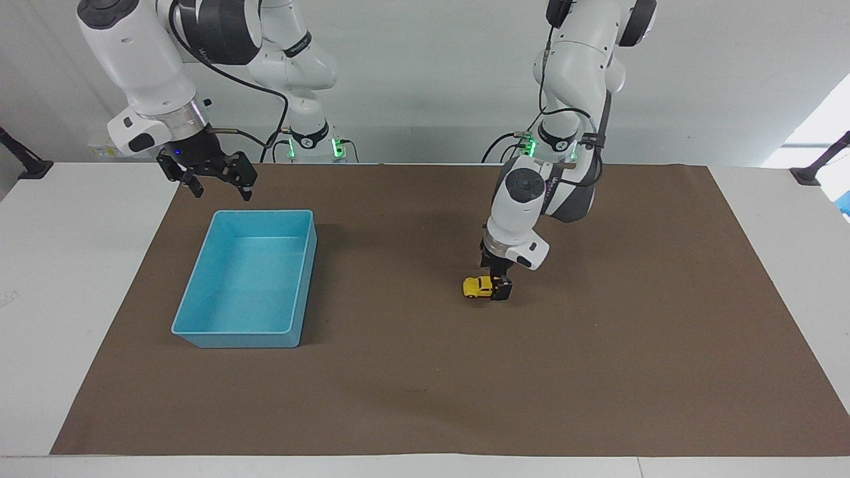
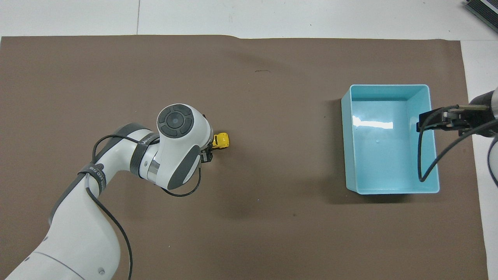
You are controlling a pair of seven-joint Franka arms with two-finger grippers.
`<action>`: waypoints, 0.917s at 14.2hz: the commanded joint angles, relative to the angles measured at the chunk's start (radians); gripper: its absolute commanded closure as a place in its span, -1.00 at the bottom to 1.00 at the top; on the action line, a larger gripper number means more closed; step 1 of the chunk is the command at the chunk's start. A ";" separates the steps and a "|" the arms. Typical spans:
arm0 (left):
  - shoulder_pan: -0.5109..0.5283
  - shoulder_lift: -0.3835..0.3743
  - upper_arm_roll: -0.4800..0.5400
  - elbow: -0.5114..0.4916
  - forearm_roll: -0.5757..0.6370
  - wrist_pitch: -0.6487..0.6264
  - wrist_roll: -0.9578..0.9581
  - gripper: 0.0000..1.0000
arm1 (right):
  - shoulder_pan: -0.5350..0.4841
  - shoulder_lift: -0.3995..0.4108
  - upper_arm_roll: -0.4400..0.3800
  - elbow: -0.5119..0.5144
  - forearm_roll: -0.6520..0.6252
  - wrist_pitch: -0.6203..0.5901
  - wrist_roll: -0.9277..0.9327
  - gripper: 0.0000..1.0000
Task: Wind up and store yellow beetle car
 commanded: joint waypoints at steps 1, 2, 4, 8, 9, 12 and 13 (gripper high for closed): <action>-0.029 -0.029 0.011 -0.006 0.016 -0.048 0.051 1.00 | -0.014 -0.017 0.010 -0.016 0.021 0.004 0.002 -1.00; -0.047 -0.035 0.009 -0.015 0.016 -0.045 0.071 1.00 | -0.014 -0.017 0.010 -0.016 0.021 0.004 0.002 -1.00; -0.065 -0.040 0.007 -0.017 0.007 -0.046 0.111 1.00 | -0.014 -0.017 0.010 -0.016 0.021 0.004 0.002 -1.00; -0.067 -0.057 0.007 -0.092 -0.007 0.044 0.099 1.00 | -0.014 -0.017 0.010 -0.016 0.021 0.004 0.002 -1.00; -0.067 -0.065 0.007 -0.121 -0.007 0.076 0.099 1.00 | -0.014 -0.017 0.010 -0.016 0.021 0.004 0.002 -1.00; -0.053 -0.072 0.011 -0.140 -0.007 0.075 0.111 1.00 | -0.014 -0.017 0.010 -0.016 0.021 0.004 0.002 -1.00; -0.040 -0.075 0.011 -0.147 -0.007 0.073 0.117 1.00 | -0.014 -0.017 0.010 -0.016 0.021 0.004 0.002 -1.00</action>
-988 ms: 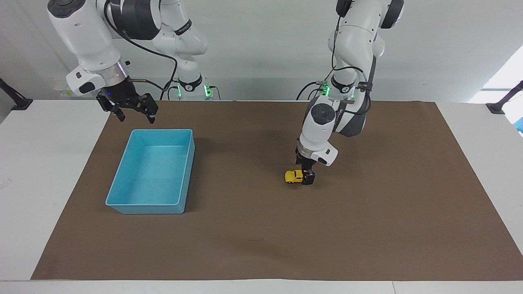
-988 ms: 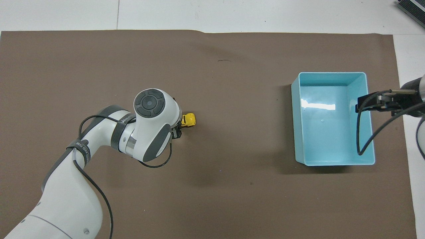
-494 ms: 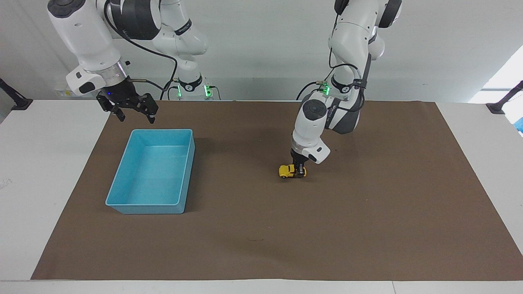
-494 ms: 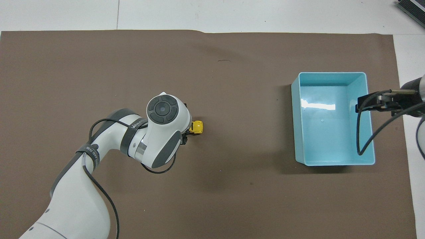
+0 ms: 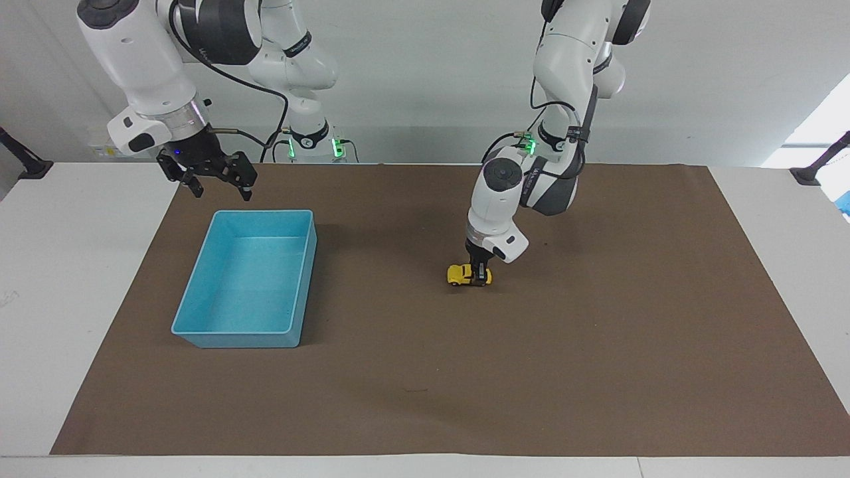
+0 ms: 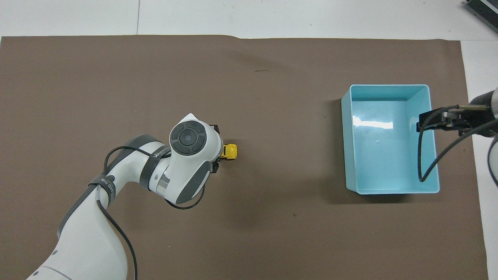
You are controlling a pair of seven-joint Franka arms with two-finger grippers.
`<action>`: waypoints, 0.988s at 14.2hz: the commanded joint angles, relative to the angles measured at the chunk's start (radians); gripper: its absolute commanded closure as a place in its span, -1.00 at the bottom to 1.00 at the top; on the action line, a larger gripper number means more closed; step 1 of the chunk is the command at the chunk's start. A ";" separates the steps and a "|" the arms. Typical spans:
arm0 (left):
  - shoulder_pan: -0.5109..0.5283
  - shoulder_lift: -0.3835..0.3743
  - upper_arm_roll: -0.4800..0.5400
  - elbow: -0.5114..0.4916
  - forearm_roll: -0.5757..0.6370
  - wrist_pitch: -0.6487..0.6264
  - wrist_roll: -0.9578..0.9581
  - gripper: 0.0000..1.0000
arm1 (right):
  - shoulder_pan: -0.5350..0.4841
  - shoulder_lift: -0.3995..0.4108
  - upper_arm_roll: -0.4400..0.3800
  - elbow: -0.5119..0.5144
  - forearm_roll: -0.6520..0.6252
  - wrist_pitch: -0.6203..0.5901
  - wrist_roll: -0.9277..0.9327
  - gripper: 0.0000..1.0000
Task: Wind up and store yellow beetle car
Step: 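Drag the yellow car back toward the robot with the left gripper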
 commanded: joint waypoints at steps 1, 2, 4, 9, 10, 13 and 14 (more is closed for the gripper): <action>0.028 -0.034 0.006 -0.079 -0.007 0.023 0.029 1.00 | -0.014 -0.017 0.010 -0.016 0.021 0.004 0.002 -1.00; 0.037 -0.034 0.007 -0.084 -0.007 0.023 0.033 1.00 | -0.014 -0.017 0.010 -0.016 0.021 0.004 0.002 -1.00; 0.069 -0.036 0.007 -0.090 -0.007 0.022 0.058 1.00 | -0.014 -0.017 0.010 -0.016 0.021 0.004 0.002 -1.00; 0.172 -0.034 0.009 -0.099 -0.007 0.016 0.188 1.00 | -0.014 -0.017 0.010 -0.016 0.021 0.004 0.002 -1.00; 0.184 -0.032 0.009 -0.098 -0.007 0.008 0.199 1.00 | -0.014 -0.017 0.010 -0.016 0.021 0.004 0.002 -1.00; 0.205 -0.032 0.009 -0.098 -0.007 0.006 0.210 0.91 | -0.014 -0.017 0.010 -0.016 0.021 0.004 0.002 -1.00; 0.205 -0.032 0.009 -0.098 -0.007 0.003 0.210 0.90 | -0.013 -0.017 0.010 -0.016 0.021 0.004 0.002 -1.00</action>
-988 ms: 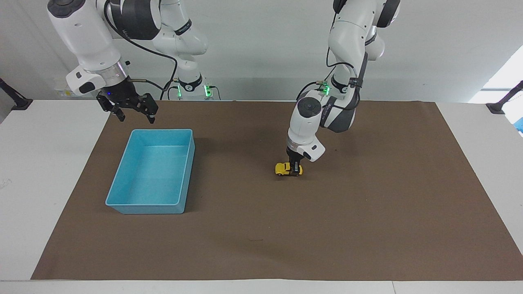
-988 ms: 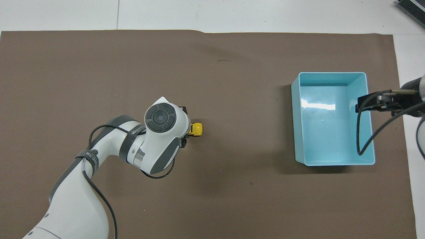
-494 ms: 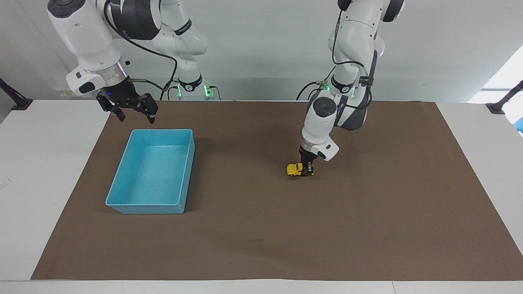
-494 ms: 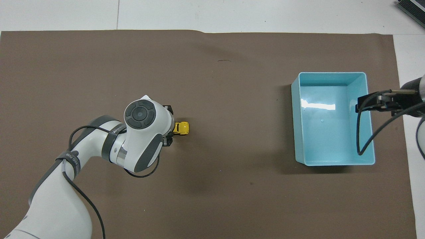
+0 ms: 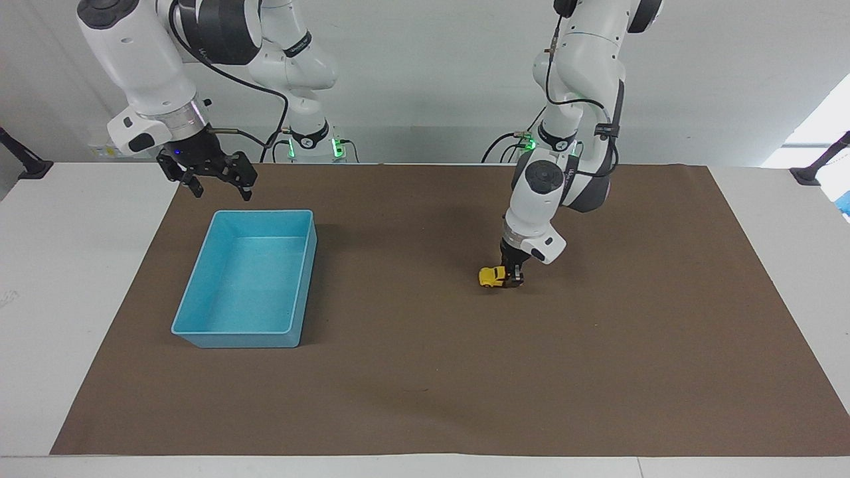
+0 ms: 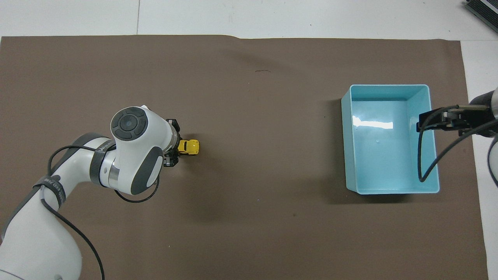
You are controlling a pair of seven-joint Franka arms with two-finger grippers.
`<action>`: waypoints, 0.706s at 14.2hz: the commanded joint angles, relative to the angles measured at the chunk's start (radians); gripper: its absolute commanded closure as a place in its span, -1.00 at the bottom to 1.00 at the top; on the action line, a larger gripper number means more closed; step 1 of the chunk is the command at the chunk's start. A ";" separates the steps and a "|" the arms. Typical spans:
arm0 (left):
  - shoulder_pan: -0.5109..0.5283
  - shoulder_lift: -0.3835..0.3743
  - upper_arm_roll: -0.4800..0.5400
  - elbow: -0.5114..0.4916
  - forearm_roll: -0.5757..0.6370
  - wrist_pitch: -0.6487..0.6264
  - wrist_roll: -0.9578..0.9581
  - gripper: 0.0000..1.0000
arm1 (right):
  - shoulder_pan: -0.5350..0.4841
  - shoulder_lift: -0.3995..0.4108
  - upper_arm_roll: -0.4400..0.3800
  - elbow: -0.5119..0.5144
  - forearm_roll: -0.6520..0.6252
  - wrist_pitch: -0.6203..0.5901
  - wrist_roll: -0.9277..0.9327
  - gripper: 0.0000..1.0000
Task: Wind up and store yellow beetle car
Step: 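Drag the yellow car back toward the robot with the left gripper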
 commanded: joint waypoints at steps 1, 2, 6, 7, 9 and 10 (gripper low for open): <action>0.019 0.033 0.003 -0.011 0.001 0.032 0.025 0.79 | -0.014 -0.017 0.010 -0.016 0.021 0.004 0.002 -1.00; 0.019 0.035 0.003 -0.005 0.001 0.032 0.021 0.64 | -0.014 -0.017 0.010 -0.016 0.021 0.004 0.002 -1.00; 0.004 0.010 -0.001 0.054 0.001 -0.083 -0.005 -1.00 | -0.014 -0.017 0.010 -0.016 0.021 0.004 0.002 -1.00; 0.004 -0.002 -0.001 0.069 0.001 -0.114 -0.019 -1.00 | -0.013 -0.017 0.010 -0.014 0.021 0.004 0.002 -1.00; 0.004 -0.020 -0.001 0.083 0.001 -0.140 -0.024 -1.00 | -0.014 -0.017 0.010 -0.016 0.021 0.004 0.002 -1.00; 0.005 -0.025 -0.001 0.083 0.001 -0.140 -0.022 -1.00 | -0.014 -0.017 0.010 -0.016 0.021 0.004 0.002 -1.00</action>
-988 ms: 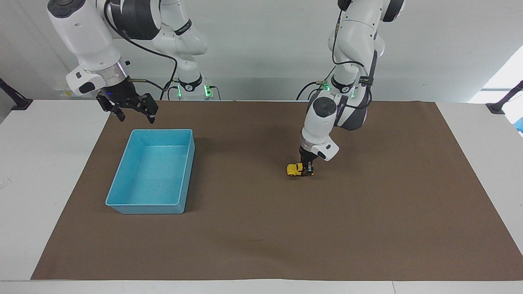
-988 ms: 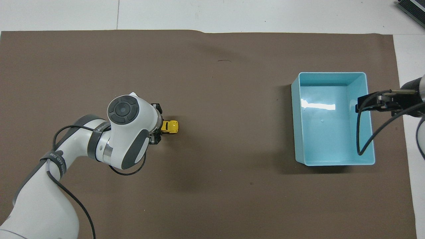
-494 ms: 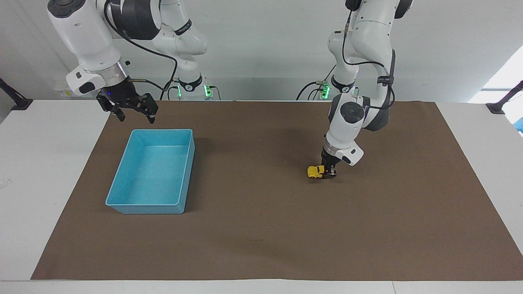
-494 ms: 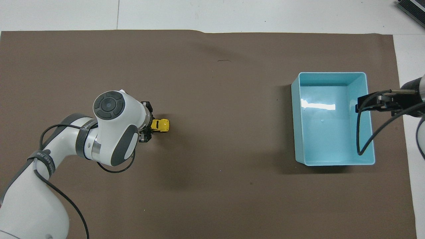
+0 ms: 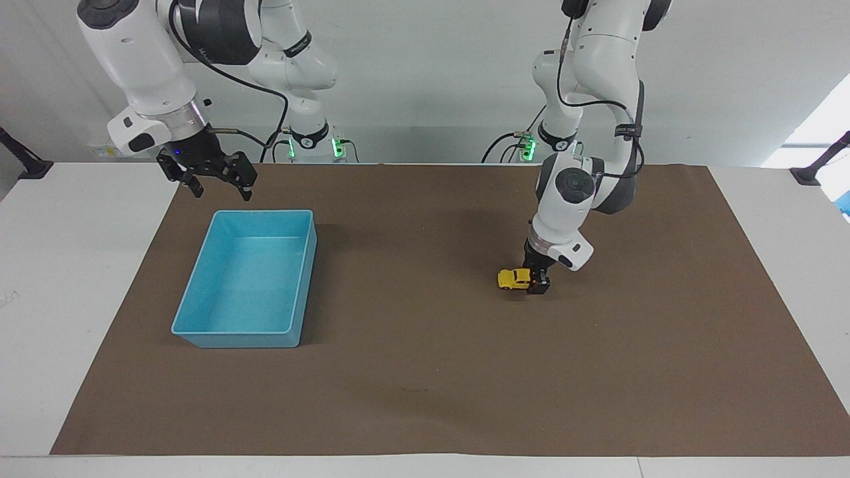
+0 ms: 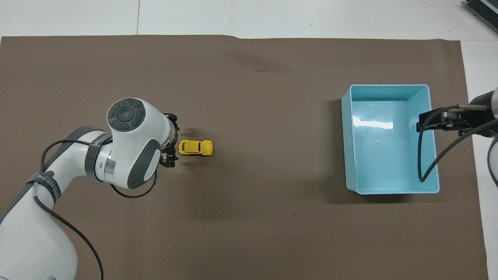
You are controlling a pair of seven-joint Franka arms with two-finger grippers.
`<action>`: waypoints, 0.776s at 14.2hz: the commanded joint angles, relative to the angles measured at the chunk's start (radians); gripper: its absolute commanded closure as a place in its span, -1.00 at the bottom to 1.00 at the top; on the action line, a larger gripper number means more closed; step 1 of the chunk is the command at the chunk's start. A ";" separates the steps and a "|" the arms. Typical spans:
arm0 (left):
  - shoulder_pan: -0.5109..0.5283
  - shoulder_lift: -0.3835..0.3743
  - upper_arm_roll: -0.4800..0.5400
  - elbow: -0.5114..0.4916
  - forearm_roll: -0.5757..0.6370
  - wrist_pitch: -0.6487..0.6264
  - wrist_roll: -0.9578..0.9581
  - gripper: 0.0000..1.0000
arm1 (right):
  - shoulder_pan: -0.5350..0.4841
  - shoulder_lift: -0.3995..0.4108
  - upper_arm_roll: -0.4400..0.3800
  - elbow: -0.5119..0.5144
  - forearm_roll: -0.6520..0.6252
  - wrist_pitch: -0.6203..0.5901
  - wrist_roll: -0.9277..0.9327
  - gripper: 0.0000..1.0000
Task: Wind up and store yellow beetle car
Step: 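Lift the left gripper off the car, letting it roll toward the box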
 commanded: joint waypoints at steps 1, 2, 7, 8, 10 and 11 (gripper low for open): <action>0.006 -0.019 -0.001 0.016 0.001 -0.038 -0.012 -1.00 | -0.014 -0.017 0.010 -0.016 0.021 0.004 0.002 -1.00; 0.010 -0.019 -0.001 0.027 0.001 -0.036 -0.010 -1.00 | -0.014 -0.017 0.010 -0.016 0.021 0.004 0.002 -1.00; 0.017 -0.018 0.001 0.056 0.001 -0.038 -0.003 -1.00 | -0.014 -0.017 0.010 -0.016 0.021 0.004 0.002 -1.00; 0.017 -0.018 0.001 0.059 0.001 -0.036 0.003 -1.00 | -0.014 -0.017 0.010 -0.016 0.021 0.004 0.002 -1.00; 0.017 -0.016 0.001 0.064 0.001 -0.036 0.006 -1.00 | -0.014 -0.017 0.010 -0.016 0.021 0.004 0.002 -1.00; 0.017 -0.016 0.001 0.064 0.001 -0.036 0.008 -1.00 | -0.014 -0.017 0.010 -0.016 0.021 0.004 0.002 -1.00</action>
